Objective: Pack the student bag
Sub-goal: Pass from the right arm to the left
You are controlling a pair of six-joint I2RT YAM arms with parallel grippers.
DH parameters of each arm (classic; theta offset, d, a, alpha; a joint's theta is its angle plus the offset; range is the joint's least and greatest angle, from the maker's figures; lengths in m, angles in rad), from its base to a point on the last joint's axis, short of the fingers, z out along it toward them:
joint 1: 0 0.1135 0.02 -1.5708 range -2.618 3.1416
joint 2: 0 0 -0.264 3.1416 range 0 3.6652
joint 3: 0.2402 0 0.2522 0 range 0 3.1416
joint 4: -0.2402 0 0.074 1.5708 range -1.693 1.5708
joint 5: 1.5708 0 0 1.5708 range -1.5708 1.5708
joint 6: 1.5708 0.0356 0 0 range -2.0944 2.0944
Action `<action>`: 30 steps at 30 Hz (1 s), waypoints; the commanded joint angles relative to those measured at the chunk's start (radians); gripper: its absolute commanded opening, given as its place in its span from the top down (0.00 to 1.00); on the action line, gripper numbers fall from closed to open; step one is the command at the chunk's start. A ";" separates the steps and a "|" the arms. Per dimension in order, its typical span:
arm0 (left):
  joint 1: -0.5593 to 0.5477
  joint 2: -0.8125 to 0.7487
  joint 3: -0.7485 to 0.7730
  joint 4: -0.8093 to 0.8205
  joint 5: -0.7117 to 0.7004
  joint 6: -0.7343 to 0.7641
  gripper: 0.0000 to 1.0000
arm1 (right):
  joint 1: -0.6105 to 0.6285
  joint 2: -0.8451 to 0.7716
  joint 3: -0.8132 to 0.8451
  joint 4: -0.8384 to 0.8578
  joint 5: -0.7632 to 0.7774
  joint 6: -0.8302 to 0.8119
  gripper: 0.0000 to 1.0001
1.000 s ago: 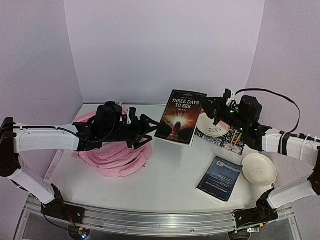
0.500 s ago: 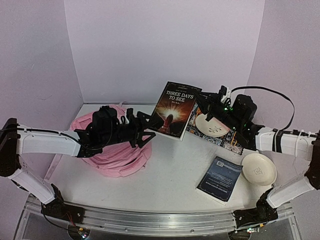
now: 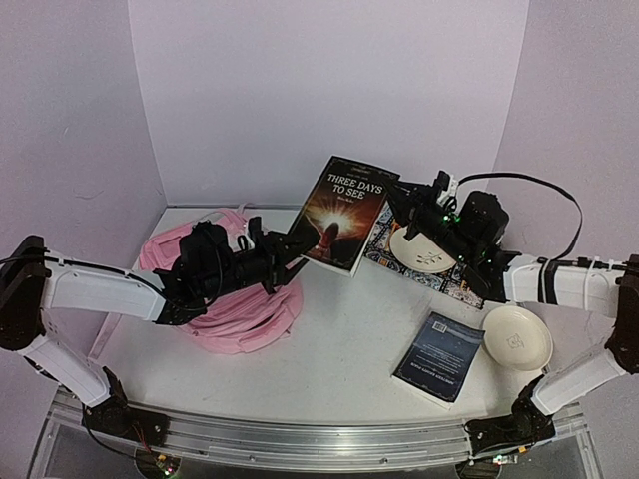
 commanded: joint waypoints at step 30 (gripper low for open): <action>0.008 -0.191 -0.070 0.156 -0.100 0.258 0.88 | 0.057 -0.010 0.000 0.131 0.006 0.064 0.96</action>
